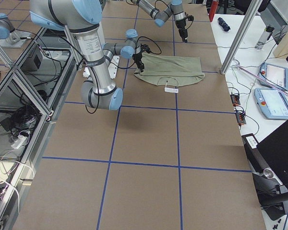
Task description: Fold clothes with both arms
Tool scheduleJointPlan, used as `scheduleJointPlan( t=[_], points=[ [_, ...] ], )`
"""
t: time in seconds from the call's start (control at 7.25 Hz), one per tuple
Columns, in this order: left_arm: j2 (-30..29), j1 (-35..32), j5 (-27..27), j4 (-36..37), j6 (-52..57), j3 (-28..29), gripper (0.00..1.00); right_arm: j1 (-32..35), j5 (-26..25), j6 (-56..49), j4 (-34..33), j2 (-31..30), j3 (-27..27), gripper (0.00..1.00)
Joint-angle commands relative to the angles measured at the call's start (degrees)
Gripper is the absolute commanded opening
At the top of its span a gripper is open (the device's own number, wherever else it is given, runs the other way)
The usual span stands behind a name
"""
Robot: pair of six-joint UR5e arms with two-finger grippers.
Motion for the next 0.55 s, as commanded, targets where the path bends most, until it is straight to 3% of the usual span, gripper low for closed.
scheduleJointPlan(
  t=[0.0, 0.28, 0.41],
  points=[
    [0.24, -0.01, 0.1, -0.15, 0.11, 0.22, 0.6, -1.81, -3.58, -0.5, 0.05, 0.06, -0.96, 0.46],
    [0.24, -0.01, 0.1, -0.15, 0.02, 0.58, 0.6, -1.72, -3.93, -1.38, 0.14, 0.14, -1.14, 0.35],
    [0.24, -0.01, 0.1, -0.15, 0.02, 0.66, 0.6, -1.63, -4.72, -1.73, 0.22, 0.23, -1.14, 0.35]
  ],
)
